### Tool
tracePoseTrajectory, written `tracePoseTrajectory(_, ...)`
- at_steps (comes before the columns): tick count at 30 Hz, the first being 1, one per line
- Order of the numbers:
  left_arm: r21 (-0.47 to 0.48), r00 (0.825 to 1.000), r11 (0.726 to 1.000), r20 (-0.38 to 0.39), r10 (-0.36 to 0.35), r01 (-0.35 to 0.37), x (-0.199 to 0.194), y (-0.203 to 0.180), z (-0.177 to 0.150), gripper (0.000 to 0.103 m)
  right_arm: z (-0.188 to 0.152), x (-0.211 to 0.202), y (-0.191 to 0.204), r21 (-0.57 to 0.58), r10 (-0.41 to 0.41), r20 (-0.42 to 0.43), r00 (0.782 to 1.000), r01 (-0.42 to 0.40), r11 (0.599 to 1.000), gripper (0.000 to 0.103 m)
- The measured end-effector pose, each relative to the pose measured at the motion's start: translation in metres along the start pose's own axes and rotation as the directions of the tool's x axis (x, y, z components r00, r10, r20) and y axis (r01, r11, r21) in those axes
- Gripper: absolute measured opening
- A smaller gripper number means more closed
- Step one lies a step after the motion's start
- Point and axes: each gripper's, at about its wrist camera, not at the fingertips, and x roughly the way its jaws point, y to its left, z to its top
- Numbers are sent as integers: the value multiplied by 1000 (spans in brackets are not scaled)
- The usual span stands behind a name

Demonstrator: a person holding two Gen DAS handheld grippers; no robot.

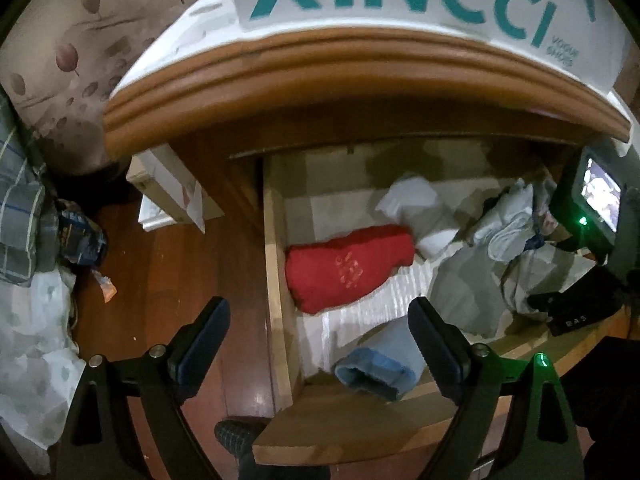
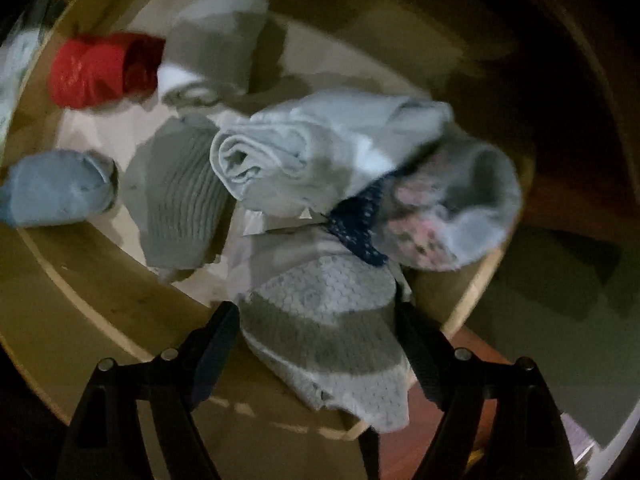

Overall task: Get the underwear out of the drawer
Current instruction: 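Move the right tool back down into the drawer over the grey underwear, then grasp the grey hexagon-print underwear with the right tool and lift, then grasp the light blue rolled sock with the left tool while the right tool holds the grey underwear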

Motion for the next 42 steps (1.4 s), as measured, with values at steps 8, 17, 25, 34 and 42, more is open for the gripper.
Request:
tracePoseTrajectory(8, -8, 998, 1000, -58, 11, -11, 15, 4, -3, 89, 15, 31, 15, -111, -21, -101, 995, 9, 994, 91)
tracePoseTrajectory(17, -12, 996, 1000, -85, 11, -12, 21, 4, -4, 89, 17, 34, 19, -97, 10, -97, 995, -19, 995, 68)
tracePoseTrajectory(25, -14, 993, 1000, -120, -10, 8, 30, 3, -6, 89, 0, 14, 24, -42, 5, 8, 1000, -4, 999, 39)
tracePoseTrajectory(34, 20, 981, 1000, -192, -6, 10, 52, -12, -5, 89, -27, -39, 5, 166, 195, 249, 949, -240, 956, 37)
tracePoseTrajectory(42, 115, 966, 993, -256, 33, -4, 74, -29, -16, 91, -53, -66, -14, 292, 256, 527, 810, -456, 840, 37)
